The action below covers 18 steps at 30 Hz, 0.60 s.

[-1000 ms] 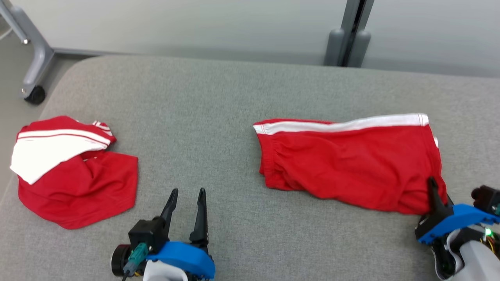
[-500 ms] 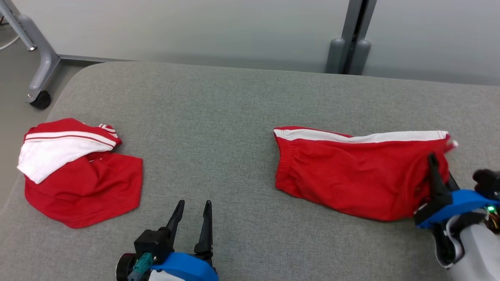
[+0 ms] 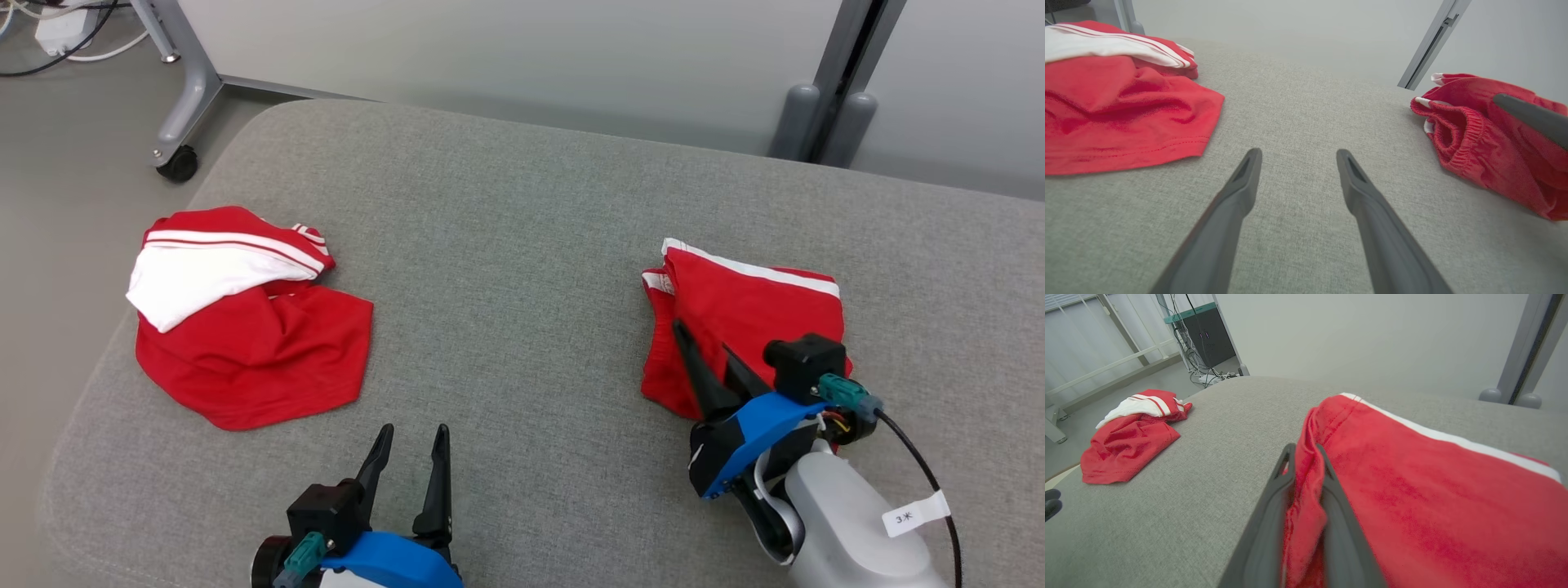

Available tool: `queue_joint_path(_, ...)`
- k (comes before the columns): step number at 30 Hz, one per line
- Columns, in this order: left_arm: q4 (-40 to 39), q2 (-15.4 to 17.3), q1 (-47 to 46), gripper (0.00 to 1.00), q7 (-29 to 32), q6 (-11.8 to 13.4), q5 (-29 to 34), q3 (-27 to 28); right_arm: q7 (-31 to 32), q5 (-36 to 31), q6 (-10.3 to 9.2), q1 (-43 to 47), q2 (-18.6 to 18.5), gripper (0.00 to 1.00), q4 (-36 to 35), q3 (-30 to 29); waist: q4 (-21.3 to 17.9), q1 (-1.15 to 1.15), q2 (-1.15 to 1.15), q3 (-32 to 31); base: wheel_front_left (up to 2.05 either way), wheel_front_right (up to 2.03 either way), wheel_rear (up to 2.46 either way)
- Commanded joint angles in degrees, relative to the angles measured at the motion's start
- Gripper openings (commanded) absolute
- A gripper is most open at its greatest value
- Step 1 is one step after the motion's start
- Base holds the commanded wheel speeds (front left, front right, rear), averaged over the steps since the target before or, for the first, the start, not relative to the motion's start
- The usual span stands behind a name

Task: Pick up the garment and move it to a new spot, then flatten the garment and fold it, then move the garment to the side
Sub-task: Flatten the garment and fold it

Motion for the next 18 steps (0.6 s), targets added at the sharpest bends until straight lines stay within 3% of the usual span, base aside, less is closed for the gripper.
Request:
queue_joint_path(1,0.1,0.0,0.3,1.00,0.0,0.2,0.1,0.2,-0.1,0.0,0.00,-1.0,0.6,1.00,0.3,0.6,0.5,0.00,0.00,0.3,0.00,0.00,0.00)
queue_joint_path(10,-0.3,0.0,-0.6,1.00,0.0,0.5,2.5,2.6,0.0,1.5,0.00,1.8,0.9,1.00,-4.0,3.0,-3.2,0.00,0.00,-0.6,0.00,0.00,0.00)
queue_joint_path(14,-0.5,0.0,-1.7,1.00,0.0,1.1,4.4,3.5,0.0,-0.3,0.00,4.3,-0.4,1.00,-7.3,-1.6,-6.0,0.00,0.00,-1.0,0.00,0.00,0.00)
queue_joint_path(18,-0.8,0.0,-2.6,1.00,0.0,1.8,6.7,4.6,0.0,-3.7,0.00,7.0,-0.5,1.00,-9.2,-9.8,-8.6,0.00,0.00,-1.3,0.00,0.00,0.00)
